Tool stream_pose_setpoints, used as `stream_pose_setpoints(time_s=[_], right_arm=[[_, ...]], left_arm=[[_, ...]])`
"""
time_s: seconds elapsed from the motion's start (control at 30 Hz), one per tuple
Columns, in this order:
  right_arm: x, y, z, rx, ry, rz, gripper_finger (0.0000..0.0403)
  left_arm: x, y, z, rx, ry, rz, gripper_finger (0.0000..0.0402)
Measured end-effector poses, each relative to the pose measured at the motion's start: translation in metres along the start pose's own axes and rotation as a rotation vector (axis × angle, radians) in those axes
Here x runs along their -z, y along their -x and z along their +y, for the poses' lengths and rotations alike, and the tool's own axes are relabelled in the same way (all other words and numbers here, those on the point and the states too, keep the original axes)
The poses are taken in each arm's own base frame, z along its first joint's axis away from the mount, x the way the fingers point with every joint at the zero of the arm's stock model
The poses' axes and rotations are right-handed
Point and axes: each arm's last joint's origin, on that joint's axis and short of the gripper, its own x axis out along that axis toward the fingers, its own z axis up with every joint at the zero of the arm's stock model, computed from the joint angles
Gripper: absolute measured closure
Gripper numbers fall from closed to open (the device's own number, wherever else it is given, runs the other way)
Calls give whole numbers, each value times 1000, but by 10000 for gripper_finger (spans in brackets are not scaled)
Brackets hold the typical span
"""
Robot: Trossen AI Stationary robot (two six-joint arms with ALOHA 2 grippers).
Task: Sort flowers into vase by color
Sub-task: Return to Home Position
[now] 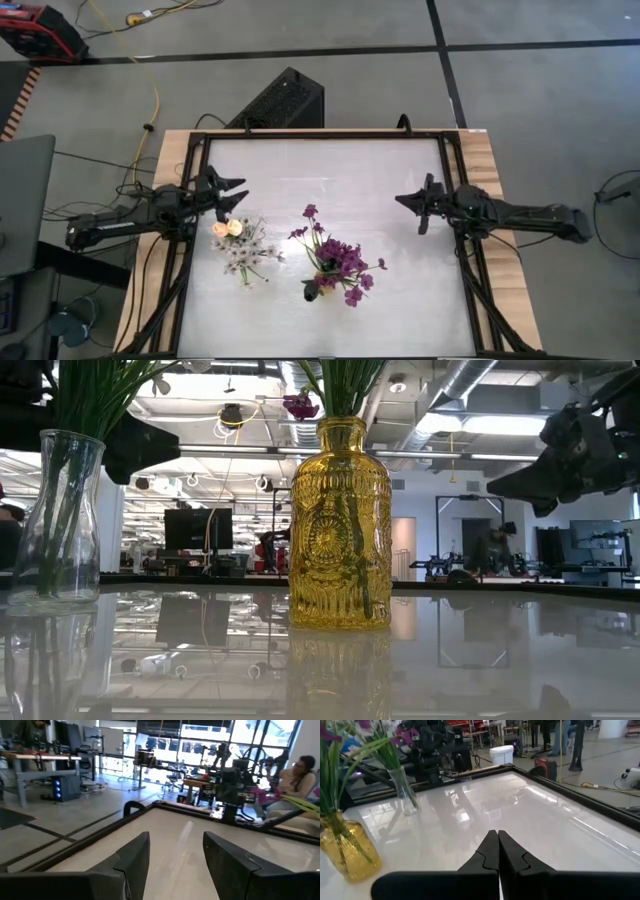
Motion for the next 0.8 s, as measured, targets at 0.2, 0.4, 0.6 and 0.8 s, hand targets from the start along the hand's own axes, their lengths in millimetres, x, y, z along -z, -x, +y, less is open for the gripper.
stream_pose_setpoints(time_s=[0.2, 0.4, 0.6, 0.8], right_arm=[[-1, 3, 0, -10, -2, -17, 382], [1, 3, 4, -45, 14, -3, 376], [1, 3, 6, -69, -84, 6, 363], [2, 3, 6, -70, -88, 9, 361]], left_arm=[[3, 0, -1, 51, 25, 14, 229], [15, -2, -2, 101, 30, 35, 229], [18, -2, 0, 59, 9, 64, 229], [26, -1, -1, 84, 57, 147, 229]])
